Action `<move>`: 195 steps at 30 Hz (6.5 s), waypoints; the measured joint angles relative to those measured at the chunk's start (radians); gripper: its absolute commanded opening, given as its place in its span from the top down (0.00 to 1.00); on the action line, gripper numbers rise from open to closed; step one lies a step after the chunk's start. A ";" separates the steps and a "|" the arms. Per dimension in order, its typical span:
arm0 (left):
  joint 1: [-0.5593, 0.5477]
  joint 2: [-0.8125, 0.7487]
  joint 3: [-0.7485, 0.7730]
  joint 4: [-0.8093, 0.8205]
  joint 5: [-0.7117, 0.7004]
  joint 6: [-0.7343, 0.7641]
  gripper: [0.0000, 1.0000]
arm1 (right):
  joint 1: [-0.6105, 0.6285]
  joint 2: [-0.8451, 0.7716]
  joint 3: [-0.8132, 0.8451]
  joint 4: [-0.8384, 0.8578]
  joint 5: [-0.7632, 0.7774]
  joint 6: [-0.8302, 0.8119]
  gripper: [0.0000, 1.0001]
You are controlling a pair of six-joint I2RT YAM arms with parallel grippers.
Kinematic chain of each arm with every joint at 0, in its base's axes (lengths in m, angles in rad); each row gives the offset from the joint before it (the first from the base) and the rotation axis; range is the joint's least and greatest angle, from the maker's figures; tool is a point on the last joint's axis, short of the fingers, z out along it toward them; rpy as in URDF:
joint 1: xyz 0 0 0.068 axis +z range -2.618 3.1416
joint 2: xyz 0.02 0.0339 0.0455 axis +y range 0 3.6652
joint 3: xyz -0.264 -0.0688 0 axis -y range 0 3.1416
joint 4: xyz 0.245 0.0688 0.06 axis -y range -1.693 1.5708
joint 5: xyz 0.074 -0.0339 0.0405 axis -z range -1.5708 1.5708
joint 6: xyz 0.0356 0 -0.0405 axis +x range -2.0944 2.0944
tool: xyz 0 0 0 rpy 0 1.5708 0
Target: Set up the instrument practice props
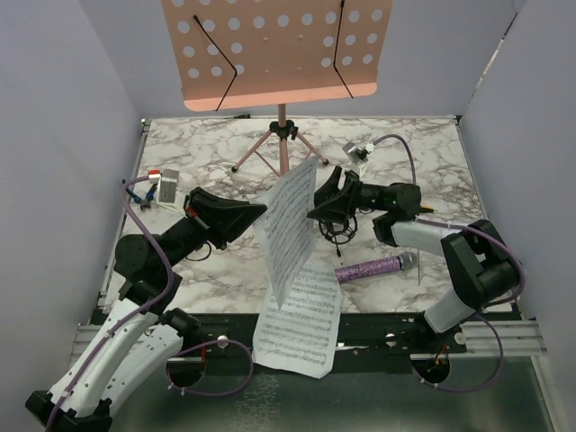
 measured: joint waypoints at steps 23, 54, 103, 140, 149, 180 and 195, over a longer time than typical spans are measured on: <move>0.000 0.051 -0.137 0.009 -0.147 0.013 0.57 | 0.000 -0.460 -0.085 -0.471 0.009 -0.378 0.99; 0.000 0.031 -0.306 -0.198 -0.229 0.206 0.01 | 0.000 -0.590 0.058 -1.076 0.288 -0.618 0.99; 0.000 0.251 -0.283 0.276 0.125 0.075 0.37 | 0.000 -0.529 0.063 -0.944 0.202 -0.452 0.99; 0.000 0.273 -0.335 0.282 0.150 0.088 1.00 | 0.000 -0.513 0.047 -0.917 0.188 -0.446 0.48; 0.000 0.229 -0.343 0.283 0.129 0.108 1.00 | 0.000 -0.532 0.047 -1.027 0.260 -0.509 0.15; 0.000 0.106 -0.344 0.283 0.124 0.182 1.00 | 0.000 -0.499 0.021 -0.998 0.257 -0.505 0.25; 0.000 0.111 -0.344 0.283 0.101 0.185 1.00 | 0.006 -0.412 -0.024 -0.668 0.117 -0.299 0.63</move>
